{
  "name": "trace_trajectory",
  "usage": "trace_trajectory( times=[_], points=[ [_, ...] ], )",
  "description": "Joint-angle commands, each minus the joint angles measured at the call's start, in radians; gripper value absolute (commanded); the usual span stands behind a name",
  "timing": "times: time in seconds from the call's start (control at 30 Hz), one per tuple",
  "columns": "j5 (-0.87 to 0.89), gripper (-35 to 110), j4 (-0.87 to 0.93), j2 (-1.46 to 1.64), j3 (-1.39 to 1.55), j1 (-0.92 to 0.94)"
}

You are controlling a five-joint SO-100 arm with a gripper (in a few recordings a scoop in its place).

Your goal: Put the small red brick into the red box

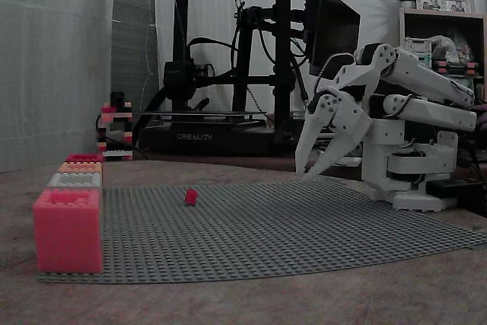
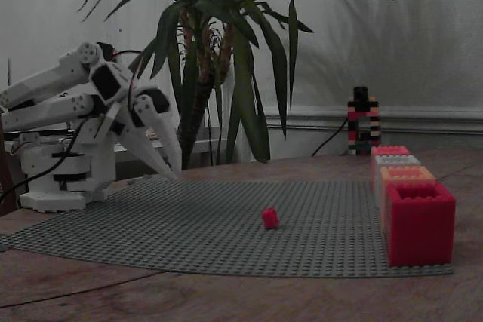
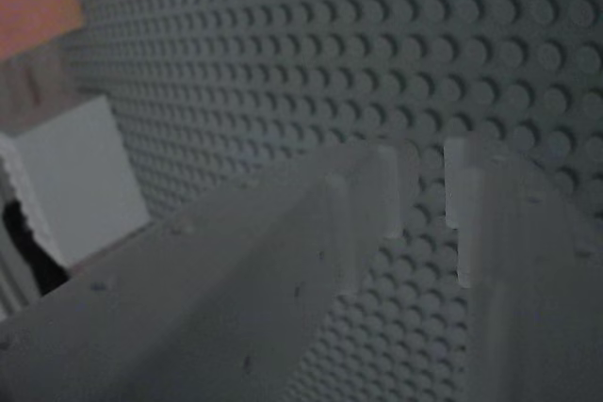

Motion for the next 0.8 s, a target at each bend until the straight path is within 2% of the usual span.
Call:
trace_trajectory(
  times=[0.0,0.53,0.67,0.77],
  points=[
    [0.015,0,0.026,0.011,-0.006,-0.028],
    [0.017,0,0.023,0.011,-0.005,-0.028],
    [0.002,0,-0.028,-0.021,-0.049,-0.025],
    [-0.038,0,-0.123,-0.156,-0.114,-0.008]
  ],
)
